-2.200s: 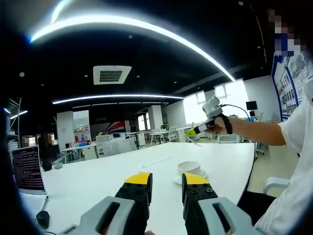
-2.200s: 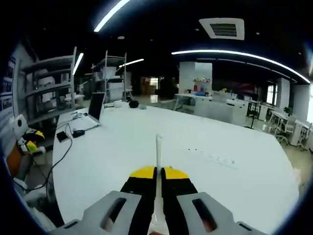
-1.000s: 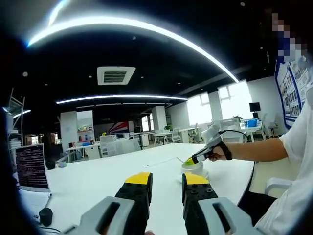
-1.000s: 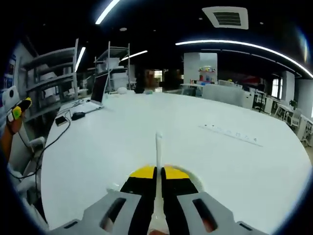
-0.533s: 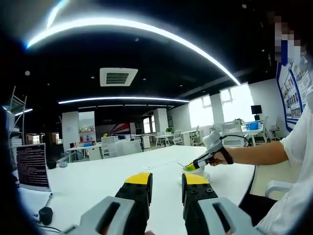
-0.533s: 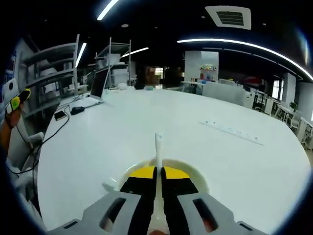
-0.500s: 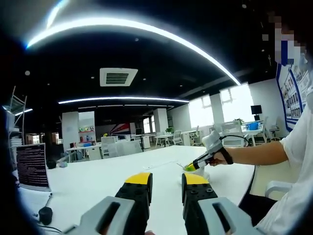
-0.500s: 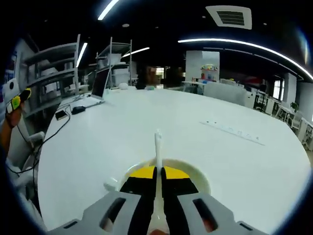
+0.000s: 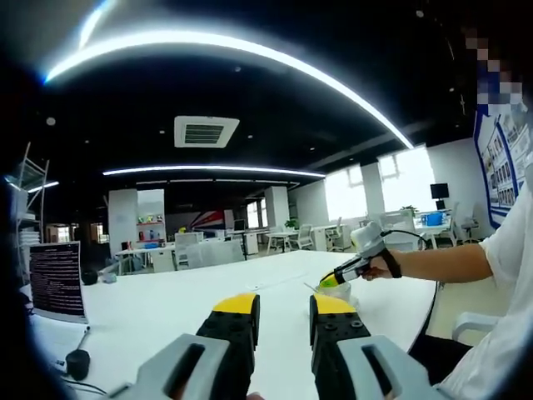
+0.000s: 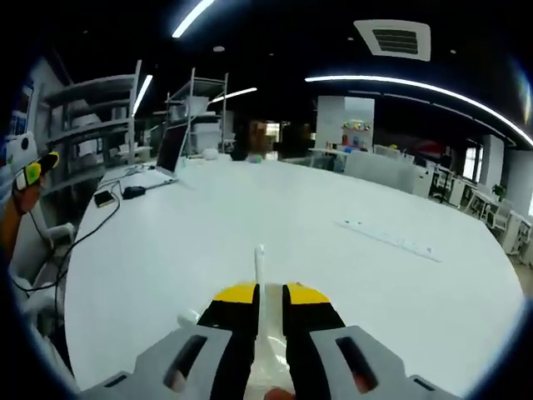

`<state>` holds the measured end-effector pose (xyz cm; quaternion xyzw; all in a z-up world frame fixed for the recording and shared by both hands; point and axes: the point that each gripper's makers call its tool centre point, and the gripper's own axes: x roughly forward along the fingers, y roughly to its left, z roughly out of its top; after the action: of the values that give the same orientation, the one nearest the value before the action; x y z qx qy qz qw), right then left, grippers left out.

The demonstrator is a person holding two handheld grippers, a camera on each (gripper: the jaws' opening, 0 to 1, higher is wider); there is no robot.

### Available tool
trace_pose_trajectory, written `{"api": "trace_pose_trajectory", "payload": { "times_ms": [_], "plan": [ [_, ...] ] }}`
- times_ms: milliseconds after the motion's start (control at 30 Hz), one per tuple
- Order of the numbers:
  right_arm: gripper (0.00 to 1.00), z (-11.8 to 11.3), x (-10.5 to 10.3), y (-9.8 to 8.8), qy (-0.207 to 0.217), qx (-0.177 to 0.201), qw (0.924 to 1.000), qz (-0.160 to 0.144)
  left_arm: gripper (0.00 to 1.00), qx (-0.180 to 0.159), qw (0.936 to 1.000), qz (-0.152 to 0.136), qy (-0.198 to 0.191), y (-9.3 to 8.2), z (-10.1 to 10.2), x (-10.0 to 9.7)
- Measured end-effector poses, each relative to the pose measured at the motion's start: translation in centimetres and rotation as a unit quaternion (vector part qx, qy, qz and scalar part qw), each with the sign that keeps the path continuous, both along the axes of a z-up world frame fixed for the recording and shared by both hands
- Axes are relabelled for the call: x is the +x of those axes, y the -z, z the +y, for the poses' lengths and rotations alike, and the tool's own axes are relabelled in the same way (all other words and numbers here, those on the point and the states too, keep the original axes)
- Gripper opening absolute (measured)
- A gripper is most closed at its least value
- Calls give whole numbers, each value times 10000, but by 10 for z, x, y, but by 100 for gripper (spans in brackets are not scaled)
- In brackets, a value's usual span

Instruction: Tidy tabletop coffee trays, cups and spoons，present forward

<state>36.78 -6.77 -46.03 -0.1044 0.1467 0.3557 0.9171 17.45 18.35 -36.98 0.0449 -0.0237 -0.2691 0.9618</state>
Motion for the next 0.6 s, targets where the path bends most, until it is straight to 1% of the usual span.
{"api": "trace_pose_trajectory", "payload": {
  "times_ms": [200, 300, 400, 500, 600],
  "plan": [
    [15, -12, -10, -31, 34, 6, 9995, -319, 26, -54, 10000, -46, -47, -2, 1, 4],
    [16, -24, -16, -48, 77, -57, 9985, -533, 26, -66, 9999, -57, -62, -2, 0, 7],
    [16, -39, -22, -63, 160, 1, 9977, -659, 26, -73, 9999, -71, -71, -3, -2, 9],
    [16, -57, -29, -74, 290, -62, 9962, -824, 26, -90, 9999, -86, -55, -3, -5, 9],
    [16, -83, -31, -85, 444, 23, 9947, -924, 26, -82, 9999, -88, -31, -3, -9, 11]
  ]
}}
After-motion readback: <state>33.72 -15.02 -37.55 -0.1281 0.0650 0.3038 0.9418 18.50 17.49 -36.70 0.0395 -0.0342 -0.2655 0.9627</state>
